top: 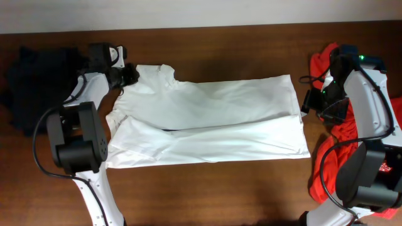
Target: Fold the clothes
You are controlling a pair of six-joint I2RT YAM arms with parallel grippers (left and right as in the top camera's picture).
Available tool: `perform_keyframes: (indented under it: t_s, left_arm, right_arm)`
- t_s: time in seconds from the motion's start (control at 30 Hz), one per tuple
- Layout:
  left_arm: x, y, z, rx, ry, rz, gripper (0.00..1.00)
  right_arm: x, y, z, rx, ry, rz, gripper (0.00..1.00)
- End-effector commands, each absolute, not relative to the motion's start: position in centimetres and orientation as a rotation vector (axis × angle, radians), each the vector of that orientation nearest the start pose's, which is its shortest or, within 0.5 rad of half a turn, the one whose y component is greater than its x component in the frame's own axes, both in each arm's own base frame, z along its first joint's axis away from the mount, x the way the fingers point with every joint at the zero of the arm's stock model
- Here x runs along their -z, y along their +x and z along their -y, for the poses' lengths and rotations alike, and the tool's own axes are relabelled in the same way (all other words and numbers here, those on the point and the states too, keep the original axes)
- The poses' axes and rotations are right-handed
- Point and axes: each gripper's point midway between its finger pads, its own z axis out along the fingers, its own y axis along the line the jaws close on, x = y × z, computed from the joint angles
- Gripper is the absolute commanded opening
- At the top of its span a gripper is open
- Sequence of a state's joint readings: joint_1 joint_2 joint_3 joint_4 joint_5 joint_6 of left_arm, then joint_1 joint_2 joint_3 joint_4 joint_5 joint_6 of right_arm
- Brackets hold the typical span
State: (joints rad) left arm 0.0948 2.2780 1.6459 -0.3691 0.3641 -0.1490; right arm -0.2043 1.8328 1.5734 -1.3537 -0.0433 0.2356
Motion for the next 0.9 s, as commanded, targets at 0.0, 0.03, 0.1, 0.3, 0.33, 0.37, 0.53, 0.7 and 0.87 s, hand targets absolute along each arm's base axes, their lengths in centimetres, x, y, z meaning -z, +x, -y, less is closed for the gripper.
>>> perform_keyframes:
  t_s: [0.0, 0.03, 0.1, 0.3, 0.33, 0.37, 0.53, 0.7, 0.87]
  left_arm:
    - [-3.4, 56.6, 1.2, 0.510, -0.144, -2.500, 0.09]
    - [-4.1, 57.0, 1.4, 0.528, -0.134, -2.484, 0.08]
    - [-6.0, 57.7, 1.8, 0.564, -0.111, -2.451, 0.08]
    - [-7.7, 57.1, 2.1, 0.588, -0.123, -2.499, 0.09]
    - [-7.3, 56.6, 2.1, 0.589, -0.134, -2.525, 0.11]
    - [-6.8, 56.2, 2.0, 0.578, -0.145, -2.547, 0.11]
    - [-6.0, 56.2, 0.4, 0.448, -0.182, -2.573, 0.37]
    - [-3.4, 56.0, 0.4, 0.414, -0.196, -2.624, 0.38]
    - [-1.4, 55.7, 1.0, 0.426, -0.194, -2.657, 0.26]
  right_arm:
    - [-11.9, 32.9, 6.2, -0.071, 0.706, -3.084, 0.67]
    - [-11.9, 33.3, 6.3, -0.071, 0.701, -3.069, 0.67]
    - [-11.9, 34.4, 6.3, -0.089, 0.645, -3.034, 0.67]
    - [-11.5, 40.3, 5.9, -0.206, 0.460, -2.857, 0.68]
    - [-11.4, 40.6, 5.8, -0.216, 0.459, -2.850, 0.68]
    - [-11.0, 40.8, 5.6, -0.240, 0.459, -2.852, 0.68]
    - [-9.4, 40.7, 4.6, -0.262, 0.443, -2.901, 0.68]
    - [-9.4, 40.9, 3.6, -0.265, 0.403, -2.904, 0.68]
    - [-9.4, 41.0, 3.3, -0.261, 0.394, -2.905, 0.68]
